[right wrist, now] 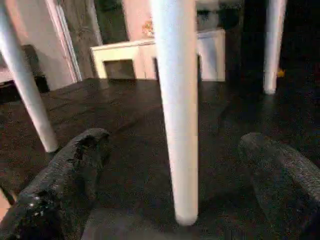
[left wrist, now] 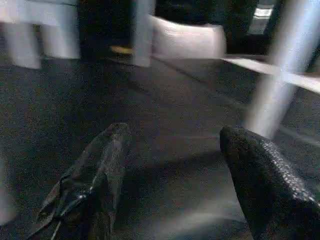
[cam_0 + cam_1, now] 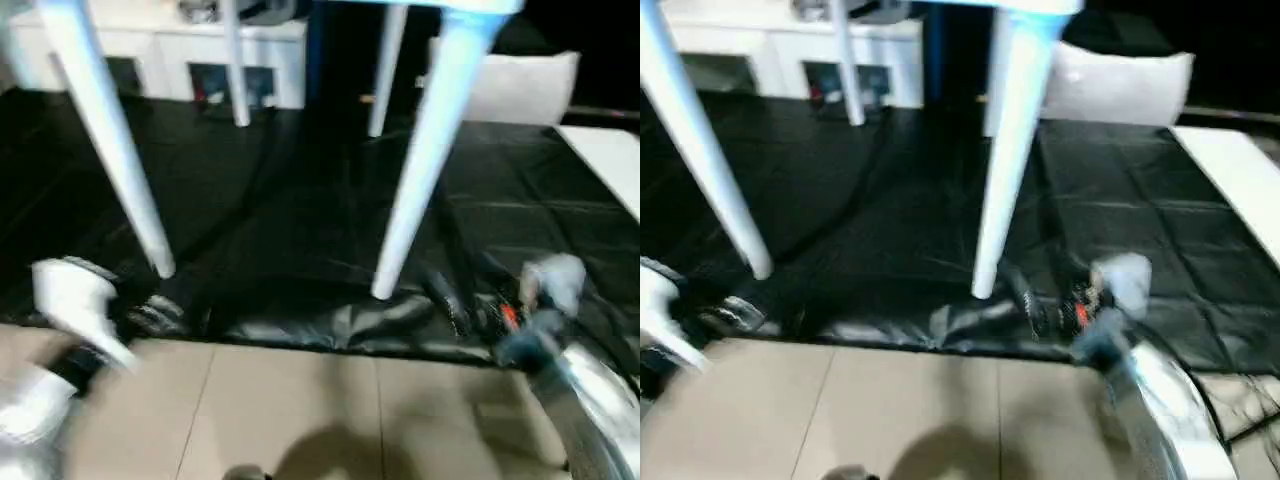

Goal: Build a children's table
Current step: Flip table

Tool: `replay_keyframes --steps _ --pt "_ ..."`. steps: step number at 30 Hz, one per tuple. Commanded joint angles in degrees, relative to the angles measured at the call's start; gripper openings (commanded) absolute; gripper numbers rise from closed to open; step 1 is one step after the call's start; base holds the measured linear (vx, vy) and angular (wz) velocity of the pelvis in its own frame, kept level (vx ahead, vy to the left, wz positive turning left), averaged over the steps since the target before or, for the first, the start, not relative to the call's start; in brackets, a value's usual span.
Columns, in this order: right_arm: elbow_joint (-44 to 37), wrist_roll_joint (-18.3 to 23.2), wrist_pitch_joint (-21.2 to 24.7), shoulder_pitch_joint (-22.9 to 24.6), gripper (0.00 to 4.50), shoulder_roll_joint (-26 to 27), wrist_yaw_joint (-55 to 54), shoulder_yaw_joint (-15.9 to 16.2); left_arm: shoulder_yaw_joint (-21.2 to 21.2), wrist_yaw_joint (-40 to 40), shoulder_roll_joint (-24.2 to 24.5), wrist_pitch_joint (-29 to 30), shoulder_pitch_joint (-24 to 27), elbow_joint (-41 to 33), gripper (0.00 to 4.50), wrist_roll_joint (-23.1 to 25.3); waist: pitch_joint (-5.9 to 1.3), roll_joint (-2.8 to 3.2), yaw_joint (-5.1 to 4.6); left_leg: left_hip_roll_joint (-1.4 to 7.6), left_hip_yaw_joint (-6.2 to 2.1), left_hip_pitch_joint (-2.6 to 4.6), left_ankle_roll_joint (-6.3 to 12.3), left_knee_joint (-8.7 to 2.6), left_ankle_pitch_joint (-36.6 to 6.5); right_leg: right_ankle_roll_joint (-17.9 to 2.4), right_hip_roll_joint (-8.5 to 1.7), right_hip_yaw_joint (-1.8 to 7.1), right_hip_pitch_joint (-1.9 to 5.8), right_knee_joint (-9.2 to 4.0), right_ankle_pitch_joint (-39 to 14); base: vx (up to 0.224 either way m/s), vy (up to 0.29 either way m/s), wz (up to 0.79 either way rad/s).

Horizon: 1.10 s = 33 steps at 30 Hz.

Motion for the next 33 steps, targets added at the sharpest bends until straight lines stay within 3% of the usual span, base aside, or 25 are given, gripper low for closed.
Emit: replay_keyframes --steps 1,2,3,4,5,6,7,10,12,13,14,15,16,17,18,19,20,21,22,23,24,25,26,28,33 --pt "-1.3 -0.3 2.0 1.2 4.5 -3.0 4.2 4.3 -4.4 -3.1 0.1 1.2 1.7 0.3 3.25 0.7 -1.75 0.17 4.27 4.97 1.12 -5.11 -0.07 -11.65 -51.2 -0.4 -1.21 6.69 4.2 9.75 -21.6 -0.064 -0.013 0.08" --pt "-1.2 -1.1 1.8 1.5 4.5 -3.7 5.2 5.4 -5.2 -3.7 0.4 1.7 2.0 0.6 3.25 0.8 -0.97 -4.63 1.72 -1.21 1.03 2.78 -1.4 1.63 -32.3 4.7 -5.03 7.91 -5.62 -7.12 -60.8 -0.032 -0.1 0.08" --pt "-1.0 -1.6 1.7 1.6 4.5 -4.2 5.9 6.3 -5.7 -4.1 0.5 2.1 2.3 0.7 3.25 0.8 -0.69 -2.89 1.69 -2.55 0.56 5.26 -0.89 9.13 -19.8 3.5 -8.43 8.71 -9.85 -11.04 -73.2 -0.032 -0.1 0.08" --pt "0.3 -3.6 0.7 1.7 4.5 -5.9 8.5 8.7 -7.4 -5.4 1.3 2.6 3.0 1.8 3.25 1.5 -0.64 -3.9 0.45 -3.32 -1.8 1.7 0.75 9.29 -9.8 2.0 -8.87 10.67 -6.91 -10.21 -73.2 -0.022 -0.054 -0.29" --pt "2.3 -4.7 0.6 1.7 4.5 -7.7 11.7 11.1 -8.9 -6.8 1.9 3.3 3.7 3.4 3.25 1.7 -0.57 -2.7 0.92 -1.87 -3.37 -0.73 -0.8 5.91 -11.5 0.7 -9.99 7.85 -2.41 -7.79 -64.7 -0.029 0.067 -0.24" --pt "3.5 -5.1 0.7 1.7 4.5 -8.9 13.7 12.3 -9.8 -7.6 2.2 3.7 4.3 4.3 3.25 1.8 -1.71 -2.08 0.78 -1.21 -3.1 1.24 -2.16 0.58 -23.2 -0.9 -4.55 5.97 -3.15 -4.89 -50.2 -0.052 0.059 -0.18" --pt "3.5 -5.1 0.7 1.7 4.5 -8.9 13.7 12.3 -9.8 -7.6 2.2 3.7 4.3 4.3 3.25 1.8 -1.87 -1.51 0.0 0.03 -3.6 0.25 -1.43 -2.05 -30.9 -3.1 -2.53 5.57 -1.63 -2.79 -34.2 0.0 0.0 0.0" --pt "12.9 -10.5 -2.2 -0.8 4.5 -11.8 19.2 16.8 -12.7 -8.2 2.8 -1.3 5.3 15.0 3.25 7.4 -1.97 -1.9 -1.04 0.41 -2.84 0.21 1.07 -4.09 -30.2 -4.9 -3.53 5.47 0.45 -4.08 -25.7 0.0 0.0 0.0" --pt "14.5 -11.1 -2.1 -1.5 4.5 -11.9 19.3 17.3 -13.0 -8.1 2.9 -2.2 5.3 17.3 3.25 7.9 -1.64 -1.36 -1.13 0.52 -2.8 0.51 0.51 -4.47 -31.4 -4.2 -3.92 5.2 0.24 -4.99 -29.9 0.0 0.0 0.0" --pt "19.1 -13.6 -3.1 -3.3 4.5 -12.0 19.1 19.1 -11.7 -7.8 2.1 -2.6 4.4 22.7 3.25 7.1 -0.8 -1.98 -2.04 0.57 -3.15 1.18 -0.63 -4.89 -38.5 -1.7 -3.77 3.21 0.09 -6.64 -37.0 -0.057 0.04 -0.09" --pt "22.5 -15.2 -2.9 -4.7 4.5 -11.7 18.3 20.5 -10.9 -7.4 1.7 -2.1 3.7 25.8 3.25 6.5 -0.8 -1.98 -2.04 0.57 -3.15 1.18 -0.63 -4.89 -38.5 -1.7 -3.77 3.21 0.09 -6.64 -37.0 -0.055 0.031 -0.08" --pt "25.4 -16.7 -3.0 -5.9 4.5 -11.2 17.3 21.6 -10.3 -6.5 1.4 -2.8 3.0 28.3 3.25 6.8 -0.85 -0.67 -2.65 2.31 -3.21 -1.03 -1.02 -8.47 -48.9 -1.2 -1.56 -0.13 3.46 -2.08 -28.9 -0.055 0.031 -0.08" --pt "28.4 -17.5 -3.5 -6.9 4.5 -10.1 16.4 22.3 -9.7 -5.2 1.3 -3.9 2.0 31.3 3.25 7.5 -1.06 0.79 1.39 2.63 -0.18 -6.74 -2.44 -12.08 -57.0 -3.0 0.04 -0.22 6.42 7.97 -10.3 -0.09 0.008 0.05" --pt "30.6 -17.4 -3.0 -7.7 4.5 -9.0 15.6 22.3 -9.6 -3.5 1.4 -4.2 1.1 33.6 3.25 8.3 -0.92 0.34 2.94 2.65 1.71 -6.91 -0.61 -12.39 -55.5 -2.3 0.71 1.19 5.69 9.79 -9.8 -0.082 -0.065 0.17" --pt "31.7 -17.4 -2.8 -8.0 4.5 -8.5 15.2 22.3 -9.5 -2.8 1.4 -4.3 0.7 34.7 3.25 8.7 -2.86 -4.15 2.7 1.14 1.78 -0.54 -0.86 -6.88 -38.1 1.5 -2.13 7.1 2.24 5.87 -33.6 -0.058 -0.146 0.14" --pt "37.1 -18.6 -3.0 -9.8 4.5 -6.1 11.9 22.2 -10.0 0.1 1.6 -3.7 -1.5 39.6 3.25 10.4 0.77 -5.96 1.37 -3.05 -0.07 6.98 -0.79 11.28 -12.8 1.5 -9.07 8.22 -10.69 -11.88 -73.4 0.007 -0.141 0.07" --pt "43.5 -19.7 -3.0 -11.8 4.5 -3.5 8.5 21.9 -10.5 2.9 1.5 -3.7 -4.2 45.4 3.25 12.3 -1.64 -4.87 1.91 -3.05 -2.94 2.87 0.84 7.89 -3.5 -2.6 -9.33 11.82 -4.21 -9.14 -70.9 0.065 -0.057 -0.29" --pt "47.3 -20.0 -3.2 -12.8 4.5 -1.9 6.1 21.2 -10.6 4.3 1.1 -3.8 -5.8 48.2 3.25 12.9 -1.45 -5.64 2.29 -2.03 -3.5 -0.95 -0.25 4.29 -4.3 -4.5 -9.1 9.04 0.65 -6.28 -56.5 0.042 0.025 -0.26" --pt "51.1 -20.3 -3.5 -13.9 4.5 -0.3 3.7 20.5 -10.7 5.6 0.7 -3.9 -7.3 51.0 3.25 13.5 -2.09 -4.47 2.79 -0.93 -3.62 0.11 -1.2 0.53 -7.6 -6.0 -7.19 8.21 0.58 -4.39 -46.2 0.058 0.041 -0.14" --pt "56.3 -20.7 -4.1 -15.4 4.5 1.9 0.8 19.4 -10.7 7.1 0.1 -4.6 -9.5 54.9 3.25 14.1 -3.86 -3.21 2.79 0.35 -3.06 3.96 -1.78 -1.87 -12.3 -9.6 -3.32 6.52 -1.64 -1.0 -18.3 -0.073 -0.029 0.34" --pt "57.0 -20.6 -4.0 -15.6 4.5 2.2 0.4 19.1 -10.7 7.4 0.0 -4.6 -9.8 55.3 3.25 14.2 -4.13 -3.12 1.83 0.84 -3.03 3.69 -0.58 -2.47 -14.0 -10.9 -2.48 6.44 -1.59 -0.03 -8.7 -0.071 -0.02 0.35" --pt "63.8 -19.5 -2.8 -17.6 4.5 5.2 -3.5 16.5 -10.6 9.9 -1.1 -5.5 -12.4 59.5 3.25 15.1 -3.94 -2.7 1.39 1.27 -2.6 1.16 0.79 -3.39 -15.9 -14.3 -3.74 6.46 0.15 0.11 1.5 -0.087 -0.036 0.23" --pt "68.7 -19.2 -3.0 -18.8 4.5 6.7 -6.8 15.2 -12.5 10.0 -1.8 -5.5 -13.0 61.1 3.25 16.8 -4.58 -2.53 1.53 1.01 -2.69 0.1 1.04 -3.2 -12.2 -14.3 -4.34 6.4 1.26 0.19 4.5 0.0 0.0 0.0" --pt "75.4 -19.8 -4.4 -20.3 4.5 8.5 -13.2 13.9 -15.9 10.8 -3.1 -4.7 -14.0 63.8 3.25 19.8 -4.51 -2.78 1.03 0.96 -2.31 -0.05 1.28 -3.12 -10.8 -14.6 -4.59 6.5 1.04 -0.11 4.8 0.0 0.0 0.0" --pt "84.5 -17.0 -8.7 -21.5 4.5 12.4 -23.0 8.2 -15.0 19.4 -7.7 -5.5 -16.7 70.3 3.25 21.0 -3.15 -2.52 -0.84 0.88 -1.62 -0.78 0.88 -3.69 -17.5 -12.9 -5.31 7.23 1.04 -2.11 -10.0 0.0 0.0 0.0"
